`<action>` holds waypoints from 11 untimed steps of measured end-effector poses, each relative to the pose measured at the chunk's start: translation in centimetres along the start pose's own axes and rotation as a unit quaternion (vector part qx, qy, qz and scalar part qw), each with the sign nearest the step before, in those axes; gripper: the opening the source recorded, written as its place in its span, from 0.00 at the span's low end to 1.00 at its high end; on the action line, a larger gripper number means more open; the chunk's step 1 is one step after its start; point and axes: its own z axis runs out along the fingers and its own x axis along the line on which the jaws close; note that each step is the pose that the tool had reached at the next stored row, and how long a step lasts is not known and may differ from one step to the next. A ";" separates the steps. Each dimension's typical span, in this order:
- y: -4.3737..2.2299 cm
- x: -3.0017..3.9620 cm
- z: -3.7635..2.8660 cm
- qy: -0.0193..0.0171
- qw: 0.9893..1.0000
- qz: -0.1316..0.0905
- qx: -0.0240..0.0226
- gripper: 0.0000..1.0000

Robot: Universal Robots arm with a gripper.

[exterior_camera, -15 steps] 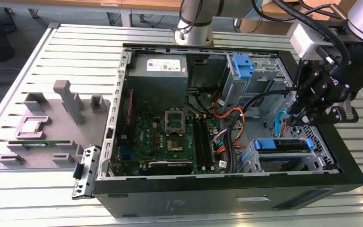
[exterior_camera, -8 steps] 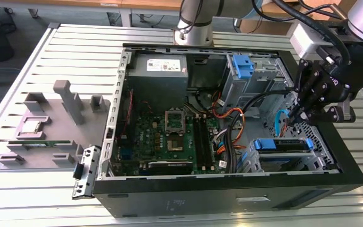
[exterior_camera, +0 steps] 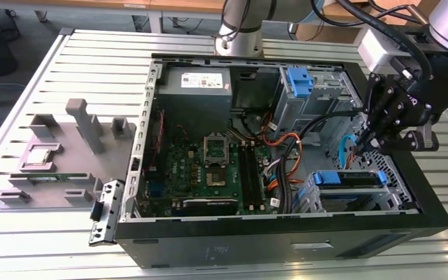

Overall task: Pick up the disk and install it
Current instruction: 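Insert the first disk wire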

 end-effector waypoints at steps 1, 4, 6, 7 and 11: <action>0.03 0.00 0.00 0.000 1.000 0.000 0.000 0.16; 0.20 0.09 0.02 0.000 1.000 -0.003 0.005 0.16; 0.29 0.19 0.04 0.000 1.000 -0.005 0.010 0.16; 0.34 0.23 0.06 0.000 1.000 -0.006 0.012 0.16; 0.64 0.45 0.12 0.000 1.000 -0.010 0.016 0.16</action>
